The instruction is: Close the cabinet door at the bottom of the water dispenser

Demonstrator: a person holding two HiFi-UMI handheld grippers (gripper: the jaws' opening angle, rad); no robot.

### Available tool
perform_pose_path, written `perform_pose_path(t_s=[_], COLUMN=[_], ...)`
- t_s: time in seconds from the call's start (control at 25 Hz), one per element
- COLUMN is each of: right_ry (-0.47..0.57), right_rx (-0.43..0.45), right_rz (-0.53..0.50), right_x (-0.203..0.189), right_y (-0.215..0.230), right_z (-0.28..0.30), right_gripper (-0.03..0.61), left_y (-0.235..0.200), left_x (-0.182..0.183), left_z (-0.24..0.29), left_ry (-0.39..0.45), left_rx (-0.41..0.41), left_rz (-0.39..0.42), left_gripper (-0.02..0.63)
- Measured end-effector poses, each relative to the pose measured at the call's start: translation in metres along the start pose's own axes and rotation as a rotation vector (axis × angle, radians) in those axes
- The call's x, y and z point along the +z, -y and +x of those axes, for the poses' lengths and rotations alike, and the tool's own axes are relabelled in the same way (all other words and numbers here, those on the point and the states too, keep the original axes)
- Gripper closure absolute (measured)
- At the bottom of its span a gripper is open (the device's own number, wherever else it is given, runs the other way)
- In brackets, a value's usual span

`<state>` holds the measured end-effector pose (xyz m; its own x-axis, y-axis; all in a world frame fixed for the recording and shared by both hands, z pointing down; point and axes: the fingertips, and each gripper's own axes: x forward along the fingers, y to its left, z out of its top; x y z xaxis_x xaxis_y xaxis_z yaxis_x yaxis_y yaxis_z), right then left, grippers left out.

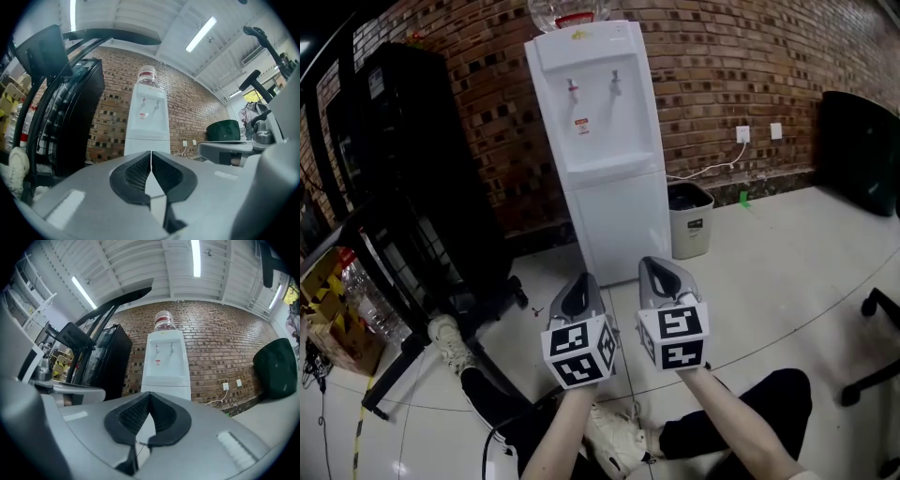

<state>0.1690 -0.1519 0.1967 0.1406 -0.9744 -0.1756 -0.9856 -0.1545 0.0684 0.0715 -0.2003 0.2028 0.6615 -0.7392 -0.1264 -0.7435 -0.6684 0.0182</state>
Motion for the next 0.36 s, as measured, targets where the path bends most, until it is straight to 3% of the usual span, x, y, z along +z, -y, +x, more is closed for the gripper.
perform_pose_path(t_s=[0.36], right_ry=[0.005], right_rx=[0.009], right_rz=[-0.01], right_x=[0.0021], right_y=[0.0007], right_z=[-0.0021], right_gripper=[0.578], left_y=[0.0038], left_x=[0.0033], left_z=[0.0029], left_ry=[0.008], left_rx=[-0.001], left_rz=[0.009], left_gripper=[0.6])
